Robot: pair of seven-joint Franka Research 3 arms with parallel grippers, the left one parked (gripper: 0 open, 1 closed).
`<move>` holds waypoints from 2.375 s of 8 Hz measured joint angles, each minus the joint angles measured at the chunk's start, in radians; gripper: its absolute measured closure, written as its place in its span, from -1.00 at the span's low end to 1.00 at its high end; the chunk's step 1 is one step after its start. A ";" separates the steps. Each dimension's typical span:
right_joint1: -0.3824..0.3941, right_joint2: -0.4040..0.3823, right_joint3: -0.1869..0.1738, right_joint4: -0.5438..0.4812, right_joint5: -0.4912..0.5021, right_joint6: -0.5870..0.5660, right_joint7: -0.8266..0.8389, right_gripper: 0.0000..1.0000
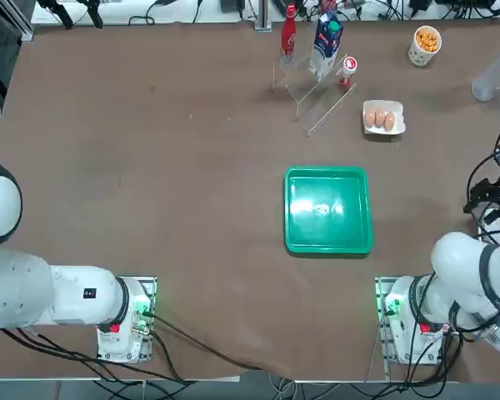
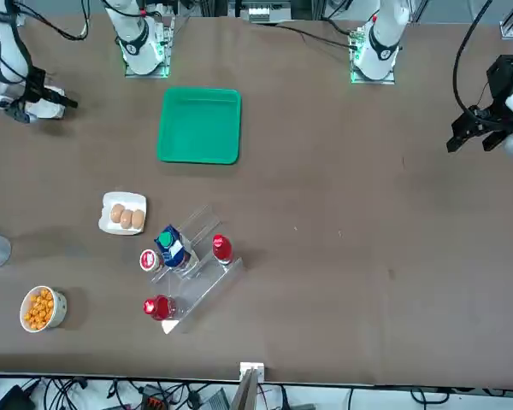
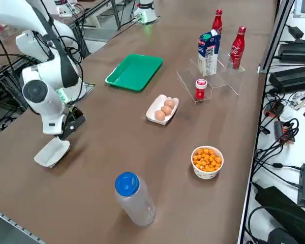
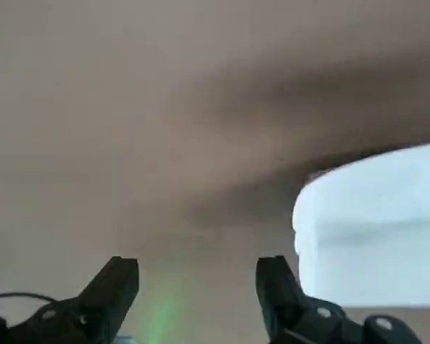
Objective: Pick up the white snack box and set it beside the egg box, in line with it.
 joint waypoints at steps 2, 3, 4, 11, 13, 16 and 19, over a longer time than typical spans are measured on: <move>-0.011 0.012 0.000 0.001 -0.023 0.058 -0.015 -0.98; -0.022 0.013 0.000 0.001 -0.052 0.072 -0.016 -1.00; -0.034 0.013 0.000 0.001 -0.080 0.080 -0.018 -1.00; -0.126 0.107 0.001 0.002 -0.101 0.168 -0.060 0.07; -0.126 0.108 0.003 0.007 -0.102 0.169 -0.061 0.84; -0.126 0.107 0.006 0.012 -0.102 0.168 -0.061 0.96; -0.126 0.079 0.045 0.115 -0.102 -0.015 -0.066 0.96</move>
